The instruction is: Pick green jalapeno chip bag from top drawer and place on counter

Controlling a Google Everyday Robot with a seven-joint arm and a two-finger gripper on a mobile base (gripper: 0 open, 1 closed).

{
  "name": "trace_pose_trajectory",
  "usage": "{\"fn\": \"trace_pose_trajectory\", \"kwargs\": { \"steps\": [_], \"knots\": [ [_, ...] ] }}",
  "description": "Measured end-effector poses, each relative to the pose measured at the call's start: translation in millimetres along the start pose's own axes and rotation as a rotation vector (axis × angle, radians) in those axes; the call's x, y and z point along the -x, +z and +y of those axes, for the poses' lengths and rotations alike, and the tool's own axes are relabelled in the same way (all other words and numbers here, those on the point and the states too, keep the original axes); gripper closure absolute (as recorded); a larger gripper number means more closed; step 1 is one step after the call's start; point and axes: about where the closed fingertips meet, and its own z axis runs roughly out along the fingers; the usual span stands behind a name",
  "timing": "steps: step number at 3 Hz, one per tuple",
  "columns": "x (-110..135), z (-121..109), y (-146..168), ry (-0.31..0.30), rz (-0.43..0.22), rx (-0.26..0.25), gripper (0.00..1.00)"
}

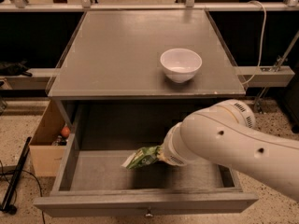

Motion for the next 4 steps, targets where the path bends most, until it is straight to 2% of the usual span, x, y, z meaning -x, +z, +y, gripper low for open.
{"fn": "trace_pose_trajectory", "kwargs": {
  "steps": [1, 2, 4],
  "knots": [
    [14, -24, -61, -0.043, -0.026, -0.087, 1.00],
    [21, -40, -89, -0.050, -0.057, -0.133, 1.00],
    [31, -45, -97, -0.073, -0.051, -0.155, 1.00]
  ]
}}
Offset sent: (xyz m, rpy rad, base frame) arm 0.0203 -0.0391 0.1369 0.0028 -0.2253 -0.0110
